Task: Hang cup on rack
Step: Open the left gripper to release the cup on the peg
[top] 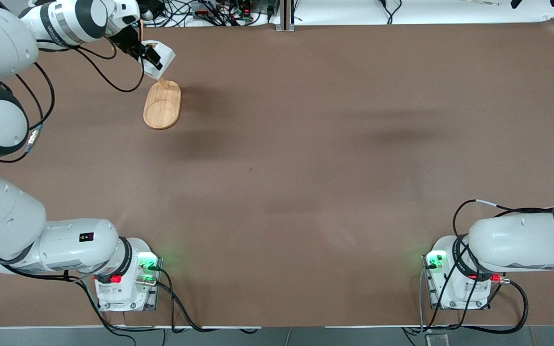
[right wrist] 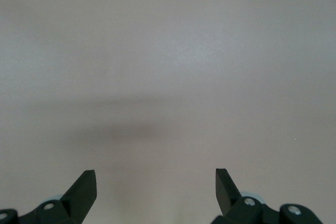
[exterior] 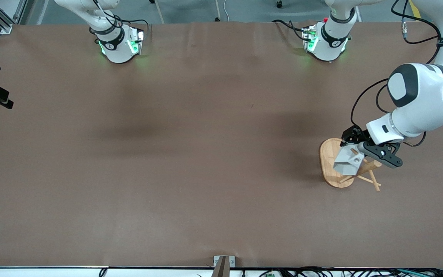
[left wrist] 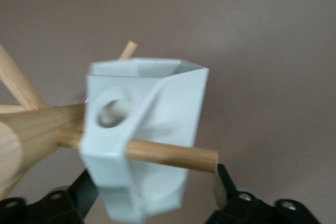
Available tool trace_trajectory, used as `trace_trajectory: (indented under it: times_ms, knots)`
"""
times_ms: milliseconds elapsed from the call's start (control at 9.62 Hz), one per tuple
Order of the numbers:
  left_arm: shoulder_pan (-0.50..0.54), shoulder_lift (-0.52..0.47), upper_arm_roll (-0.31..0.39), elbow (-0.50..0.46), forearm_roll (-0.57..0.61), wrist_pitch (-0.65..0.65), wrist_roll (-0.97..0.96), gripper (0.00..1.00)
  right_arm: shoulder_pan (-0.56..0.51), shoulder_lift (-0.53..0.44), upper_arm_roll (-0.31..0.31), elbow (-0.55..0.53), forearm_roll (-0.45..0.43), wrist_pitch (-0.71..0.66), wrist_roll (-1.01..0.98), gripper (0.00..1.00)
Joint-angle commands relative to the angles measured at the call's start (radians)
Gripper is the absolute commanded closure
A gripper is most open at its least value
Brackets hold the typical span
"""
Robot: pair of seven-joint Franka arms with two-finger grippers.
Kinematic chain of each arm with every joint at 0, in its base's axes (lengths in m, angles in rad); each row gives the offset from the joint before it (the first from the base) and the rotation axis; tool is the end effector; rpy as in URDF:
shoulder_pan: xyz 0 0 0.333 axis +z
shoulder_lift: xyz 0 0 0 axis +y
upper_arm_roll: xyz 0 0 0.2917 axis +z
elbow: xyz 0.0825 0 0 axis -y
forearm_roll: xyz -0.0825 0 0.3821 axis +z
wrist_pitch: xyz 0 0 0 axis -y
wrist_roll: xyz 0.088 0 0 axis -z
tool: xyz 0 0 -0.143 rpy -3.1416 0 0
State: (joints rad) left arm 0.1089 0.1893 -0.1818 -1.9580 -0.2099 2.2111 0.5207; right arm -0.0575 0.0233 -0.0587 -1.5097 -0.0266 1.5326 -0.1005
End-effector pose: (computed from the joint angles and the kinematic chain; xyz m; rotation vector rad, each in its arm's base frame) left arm 0.5966 -0.0547 0.3312 2.8698 -0.6857 0.1615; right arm 0.5518 -0.0680 0.5766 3.1137 -0.0260 -0.0053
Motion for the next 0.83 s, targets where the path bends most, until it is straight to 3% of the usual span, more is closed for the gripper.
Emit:
trace_trajectory:
  times_ms: [0, 519, 727]
  knots:
    - [-0.003, -0.055, 0.001, -0.012, -0.014, -0.013, -0.098, 0.0, -0.005, 0.004, 0.005, 0.013, -0.003, -0.002, 0.013, 0.0]
    - [-0.009, -0.279, 0.01, -0.007, 0.009, -0.215, -0.356, 0.0, -0.007, 0.006, 0.005, 0.014, -0.003, 0.0, 0.013, 0.0]
    - [-0.023, -0.321, 0.01, 0.077, 0.148, -0.36, -0.372, 0.0, -0.008, 0.006, 0.005, 0.014, -0.003, 0.001, 0.013, 0.0]
